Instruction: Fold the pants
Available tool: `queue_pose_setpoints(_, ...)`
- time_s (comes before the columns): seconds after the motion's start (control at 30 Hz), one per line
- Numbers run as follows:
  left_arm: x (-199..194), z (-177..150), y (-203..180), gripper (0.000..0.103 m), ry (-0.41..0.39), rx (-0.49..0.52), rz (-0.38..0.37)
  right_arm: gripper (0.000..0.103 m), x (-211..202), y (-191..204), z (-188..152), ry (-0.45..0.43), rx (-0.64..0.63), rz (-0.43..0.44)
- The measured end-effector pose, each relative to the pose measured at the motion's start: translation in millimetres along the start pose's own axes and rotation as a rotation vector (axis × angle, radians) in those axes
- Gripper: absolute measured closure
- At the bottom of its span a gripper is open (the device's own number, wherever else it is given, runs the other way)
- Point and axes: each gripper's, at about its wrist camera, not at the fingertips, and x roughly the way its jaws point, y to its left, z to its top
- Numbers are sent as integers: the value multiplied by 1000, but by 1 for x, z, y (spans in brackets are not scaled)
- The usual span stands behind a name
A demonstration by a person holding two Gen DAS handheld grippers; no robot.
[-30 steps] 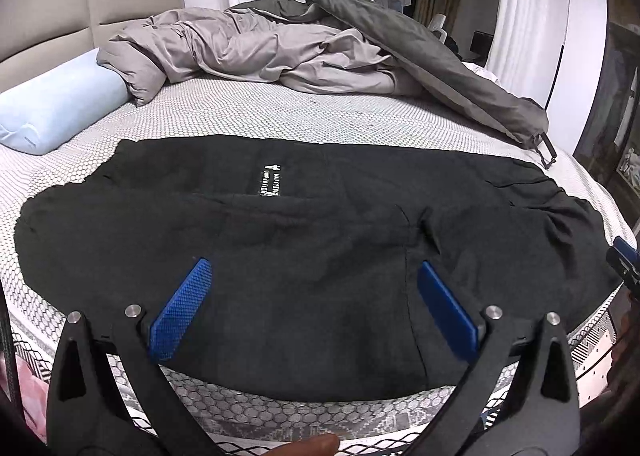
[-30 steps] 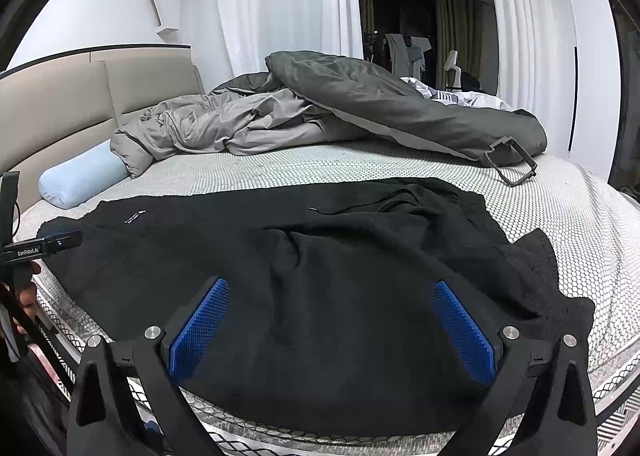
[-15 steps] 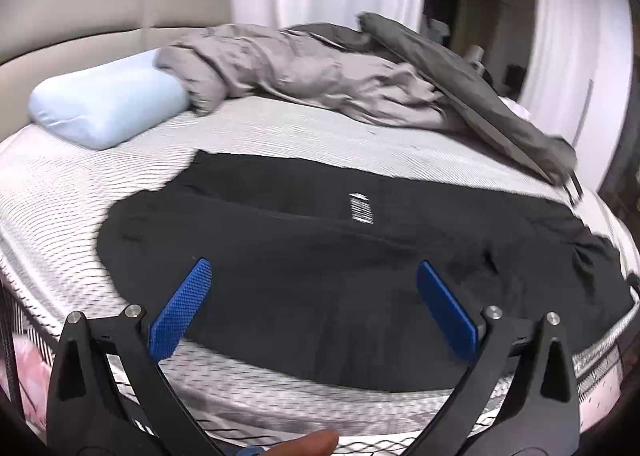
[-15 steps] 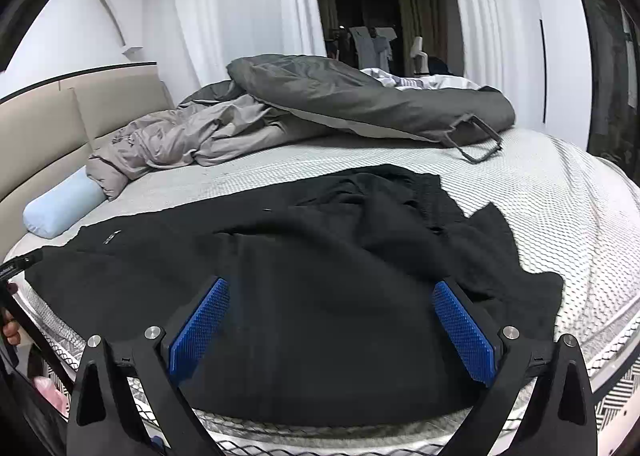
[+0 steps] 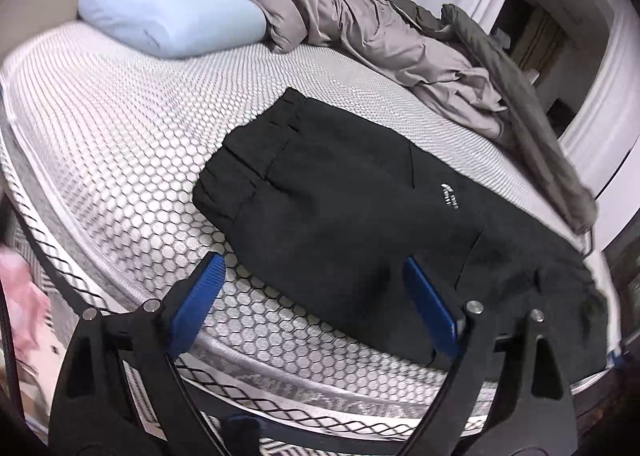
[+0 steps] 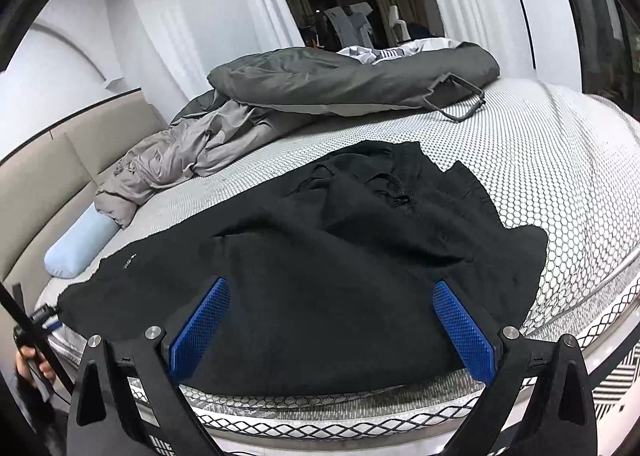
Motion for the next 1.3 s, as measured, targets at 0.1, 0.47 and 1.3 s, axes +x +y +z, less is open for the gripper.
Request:
queue_pose_setpoints(0.1,8,7,8,14,8,-43,-52,0,0,2,-1,4,3,-2)
queue_pose_setpoints(0.47,-17,13,18,91,-116,-76,12,0,4,-10,-3,72,31,-82)
queue_pose_setpoints(1.3,-13,15,22,46,-31,41,227,47,-24,-101,13,58,326,-351)
